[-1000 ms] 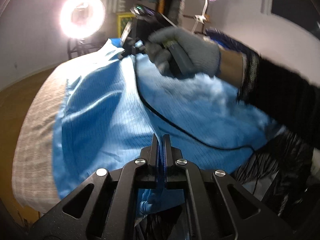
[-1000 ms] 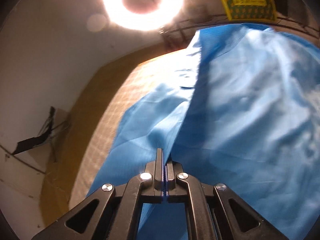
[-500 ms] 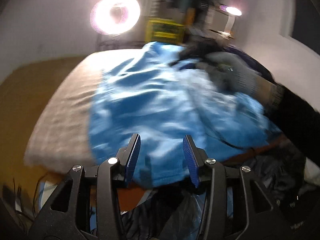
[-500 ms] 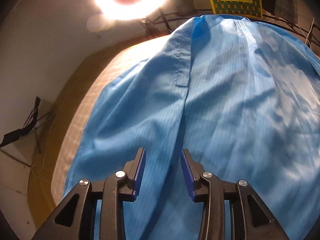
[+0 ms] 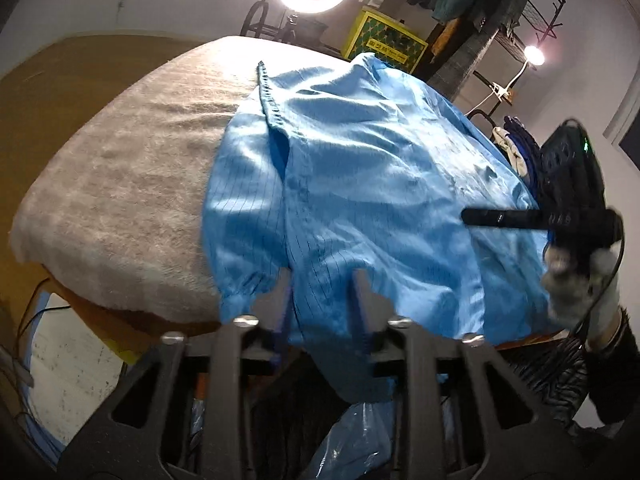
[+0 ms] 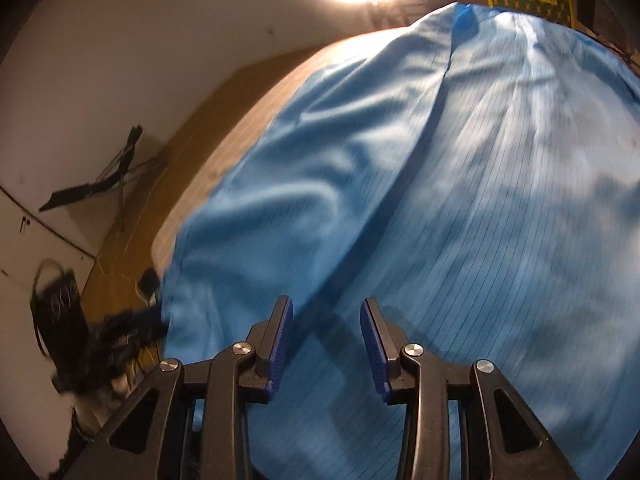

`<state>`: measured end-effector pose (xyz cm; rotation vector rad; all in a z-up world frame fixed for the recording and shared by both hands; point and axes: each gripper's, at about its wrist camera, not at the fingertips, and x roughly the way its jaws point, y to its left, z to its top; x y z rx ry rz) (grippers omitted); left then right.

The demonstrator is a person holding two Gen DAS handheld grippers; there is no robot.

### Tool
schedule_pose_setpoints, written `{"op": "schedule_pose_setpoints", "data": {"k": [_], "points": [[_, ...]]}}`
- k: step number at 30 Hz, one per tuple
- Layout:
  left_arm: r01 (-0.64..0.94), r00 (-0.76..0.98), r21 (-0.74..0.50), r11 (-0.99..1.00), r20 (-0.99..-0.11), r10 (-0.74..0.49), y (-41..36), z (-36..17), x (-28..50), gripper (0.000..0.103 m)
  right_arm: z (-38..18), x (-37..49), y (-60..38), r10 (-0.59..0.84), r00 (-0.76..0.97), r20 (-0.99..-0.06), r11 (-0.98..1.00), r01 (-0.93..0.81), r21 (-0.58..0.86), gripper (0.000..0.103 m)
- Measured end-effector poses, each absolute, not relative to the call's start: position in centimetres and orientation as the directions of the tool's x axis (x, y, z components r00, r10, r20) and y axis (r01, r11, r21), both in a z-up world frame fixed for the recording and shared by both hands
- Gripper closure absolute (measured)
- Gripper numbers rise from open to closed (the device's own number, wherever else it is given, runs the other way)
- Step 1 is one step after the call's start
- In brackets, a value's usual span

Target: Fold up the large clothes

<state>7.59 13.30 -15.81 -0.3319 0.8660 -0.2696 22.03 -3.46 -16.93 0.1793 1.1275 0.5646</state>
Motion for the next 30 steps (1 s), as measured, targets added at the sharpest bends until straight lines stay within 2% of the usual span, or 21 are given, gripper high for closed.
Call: {"op": "schedule_pose_setpoints", "data": {"k": [2,4,5,9,17,20,23,24,26,30], "points": [[0.100,0.623,-0.393,0.914,-0.692,-0.366,13.1,-15.6,7.6,0.097,-17.5,21.8,-3.1,0.514,0.302,-0.803,0.845,-0.338,0.414,0.075],[0.100,0.632,-0.384,0.918,-0.688,-0.356,13.1,-15.1,7.4,0.100,-17.4,21.4,-2.7,0.505,0.320,-0.801,0.849,-0.351,0.395,0.086],[0.099,0.636,-0.379,0.920,-0.686,-0.352,13.1,-15.0,7.4,0.101,-17.5,21.5,-2.6,0.522,0.310,-0.795,0.839,-0.355,0.412,0.096],[0.081,0.660,-0.355,0.932,-0.681,-0.317,14.1,-14.1,7.5,0.103,-17.2,21.4,-1.8,0.533,0.321,-0.783,0.831,-0.374,0.412,0.103],[0.009,0.654,-0.368,0.930,-0.701,-0.284,17.1,-15.1,8.1,0.103,-17.0,21.7,0.2,0.550,0.310,-0.775,0.822,-0.361,0.440,0.103],[0.009,0.646,-0.324,0.946,-0.720,-0.253,16.9,-15.7,7.3,0.103,-16.9,20.7,1.3,0.465,0.293,-0.835,0.849,-0.414,0.328,0.103],[-0.004,0.664,-0.317,0.949,-0.710,-0.234,17.2,-15.8,7.4,0.103,-15.6,20.4,1.3,0.418,0.304,-0.856,0.858,-0.441,0.263,0.097],[-0.011,0.670,-0.321,0.947,-0.705,-0.231,17.4,-15.9,7.7,0.103,-14.6,20.4,1.1,0.429,0.314,-0.847,0.853,-0.449,0.266,0.085],[-0.025,0.672,-0.342,0.939,-0.702,-0.237,17.8,-16.3,8.5,0.103,-12.5,20.4,0.8,0.446,0.357,-0.821,0.849,-0.461,0.260,0.076],[-0.023,0.671,-0.335,0.942,-0.704,-0.234,17.9,-16.7,9.1,0.103,-10.2,20.2,1.8,0.474,0.393,-0.788,0.830,-0.498,0.250,0.076]]}}
